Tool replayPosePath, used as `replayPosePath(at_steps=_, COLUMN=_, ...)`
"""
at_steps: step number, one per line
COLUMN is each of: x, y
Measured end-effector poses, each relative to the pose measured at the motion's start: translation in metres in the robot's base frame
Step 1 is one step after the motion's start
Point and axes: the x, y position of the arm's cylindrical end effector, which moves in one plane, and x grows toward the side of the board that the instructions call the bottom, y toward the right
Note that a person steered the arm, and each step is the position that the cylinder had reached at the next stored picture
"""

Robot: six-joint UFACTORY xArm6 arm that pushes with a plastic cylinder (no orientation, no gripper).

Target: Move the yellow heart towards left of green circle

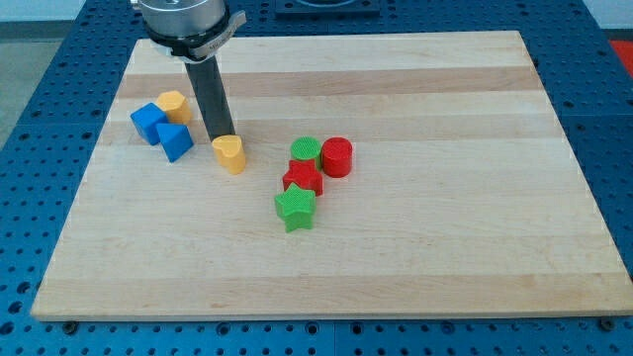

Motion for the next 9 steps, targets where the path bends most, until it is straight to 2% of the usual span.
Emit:
replayPosePath(at_steps=2, x=0.004, y=-0.040)
replayPosePath(at_steps=6, x=0.013, y=0.010)
replayPosePath(at_steps=9, x=0.015, y=-0.035)
